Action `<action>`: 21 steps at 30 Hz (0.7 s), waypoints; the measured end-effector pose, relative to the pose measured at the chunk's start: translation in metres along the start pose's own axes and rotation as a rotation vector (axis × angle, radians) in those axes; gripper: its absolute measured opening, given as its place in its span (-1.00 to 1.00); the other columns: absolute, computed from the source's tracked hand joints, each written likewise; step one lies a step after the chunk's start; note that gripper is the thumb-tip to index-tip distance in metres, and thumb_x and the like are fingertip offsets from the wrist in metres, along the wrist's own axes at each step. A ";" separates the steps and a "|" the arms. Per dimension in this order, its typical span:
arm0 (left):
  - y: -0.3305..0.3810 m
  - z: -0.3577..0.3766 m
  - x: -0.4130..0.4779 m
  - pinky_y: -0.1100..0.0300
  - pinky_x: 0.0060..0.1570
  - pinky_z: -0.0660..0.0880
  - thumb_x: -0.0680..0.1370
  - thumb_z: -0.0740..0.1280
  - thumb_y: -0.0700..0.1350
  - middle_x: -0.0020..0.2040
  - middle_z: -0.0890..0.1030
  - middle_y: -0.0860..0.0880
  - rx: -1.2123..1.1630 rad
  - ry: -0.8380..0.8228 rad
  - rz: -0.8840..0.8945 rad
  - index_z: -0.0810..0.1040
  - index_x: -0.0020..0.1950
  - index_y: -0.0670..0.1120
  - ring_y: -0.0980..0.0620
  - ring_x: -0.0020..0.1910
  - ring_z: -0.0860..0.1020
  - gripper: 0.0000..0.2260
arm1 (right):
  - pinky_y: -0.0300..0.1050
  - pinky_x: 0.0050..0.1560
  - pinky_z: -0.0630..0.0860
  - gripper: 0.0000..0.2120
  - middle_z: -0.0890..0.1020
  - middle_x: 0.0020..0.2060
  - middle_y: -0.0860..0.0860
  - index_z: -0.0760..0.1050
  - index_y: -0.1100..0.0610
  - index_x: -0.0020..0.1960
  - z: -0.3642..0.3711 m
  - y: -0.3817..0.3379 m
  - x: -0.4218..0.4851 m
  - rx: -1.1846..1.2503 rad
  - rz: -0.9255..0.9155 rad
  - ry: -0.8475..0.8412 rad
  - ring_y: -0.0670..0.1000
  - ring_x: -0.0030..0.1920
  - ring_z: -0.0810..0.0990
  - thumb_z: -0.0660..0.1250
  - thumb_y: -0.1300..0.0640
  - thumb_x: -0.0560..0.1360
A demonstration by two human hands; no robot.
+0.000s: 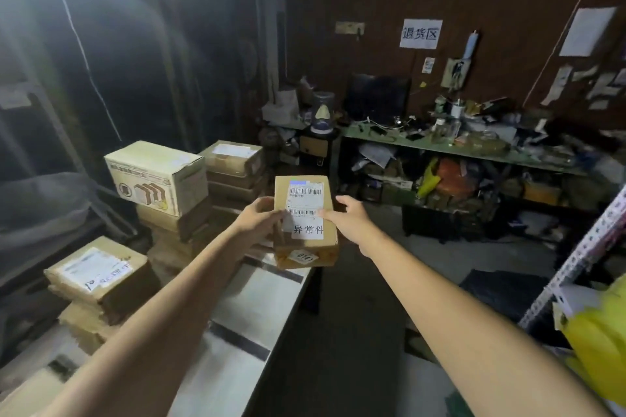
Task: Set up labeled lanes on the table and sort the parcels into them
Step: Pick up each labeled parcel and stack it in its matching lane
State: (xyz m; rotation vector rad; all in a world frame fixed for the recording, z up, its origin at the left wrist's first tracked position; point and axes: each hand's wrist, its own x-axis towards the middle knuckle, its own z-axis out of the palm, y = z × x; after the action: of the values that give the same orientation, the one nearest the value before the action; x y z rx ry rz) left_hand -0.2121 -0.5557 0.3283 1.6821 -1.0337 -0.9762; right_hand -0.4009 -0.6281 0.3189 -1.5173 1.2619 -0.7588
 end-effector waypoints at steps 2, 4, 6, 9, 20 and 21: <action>0.002 0.004 0.040 0.29 -0.46 0.53 0.59 0.39 -0.15 -0.06 0.59 0.02 -0.035 0.006 -0.015 0.43 0.42 -0.13 0.09 -0.19 0.59 -0.59 | -0.16 0.15 0.37 -0.34 0.36 0.46 0.11 0.29 0.12 0.53 -0.005 -0.004 0.035 -0.022 0.003 0.009 0.06 0.37 0.43 0.47 0.04 0.52; 0.002 0.007 0.082 0.32 -0.50 0.49 0.58 0.39 -0.15 -0.09 0.59 0.02 -0.051 0.025 -0.032 0.44 0.43 -0.16 0.10 -0.22 0.58 -0.57 | -0.16 0.12 0.38 -0.35 0.36 0.45 0.12 0.29 0.11 0.53 -0.007 -0.005 0.073 -0.028 0.019 -0.006 0.07 0.35 0.45 0.47 0.04 0.52; 0.000 0.013 0.116 0.35 -0.53 0.45 0.59 0.38 -0.17 -0.12 0.58 0.02 -0.039 0.047 -0.048 0.44 0.43 -0.16 0.10 -0.27 0.55 -0.59 | -0.16 0.09 0.37 -0.35 0.36 0.45 0.12 0.28 0.11 0.54 -0.008 -0.002 0.106 -0.018 0.039 -0.030 0.05 0.32 0.45 0.46 0.06 0.53; -0.003 0.019 0.160 0.37 -0.53 0.43 0.61 0.36 -0.18 -0.08 0.58 -0.02 -0.011 0.098 -0.063 0.46 0.41 -0.17 0.11 -0.31 0.51 -0.63 | -0.15 0.07 0.40 -0.35 0.37 0.44 0.12 0.27 0.11 0.54 -0.008 0.003 0.155 -0.025 0.037 -0.065 0.02 0.23 0.46 0.45 0.07 0.54; -0.039 0.056 0.292 0.13 -0.27 0.63 0.62 0.34 -0.08 0.08 0.58 -0.04 -0.067 0.308 -0.327 0.36 0.50 -0.09 0.05 -0.17 0.62 -0.55 | -0.11 -0.02 0.56 -0.39 0.47 0.39 0.12 0.27 0.12 0.53 0.017 0.051 0.355 -0.087 0.071 -0.384 0.10 0.27 0.54 0.42 0.12 0.55; -0.041 0.060 0.300 0.11 -0.26 0.64 0.62 0.34 -0.08 0.08 0.59 -0.04 -0.087 0.325 -0.356 0.35 0.50 -0.07 0.04 -0.16 0.63 -0.55 | -0.16 -0.10 0.54 -0.39 0.47 0.38 0.12 0.27 0.12 0.54 0.019 0.055 0.369 -0.097 0.068 -0.417 0.07 0.24 0.54 0.42 0.13 0.56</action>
State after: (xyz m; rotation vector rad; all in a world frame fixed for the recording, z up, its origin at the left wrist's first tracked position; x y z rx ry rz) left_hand -0.1576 -0.8412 0.2248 1.9112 -0.4814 -0.9120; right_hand -0.3049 -0.9741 0.2170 -1.5998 1.0384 -0.3155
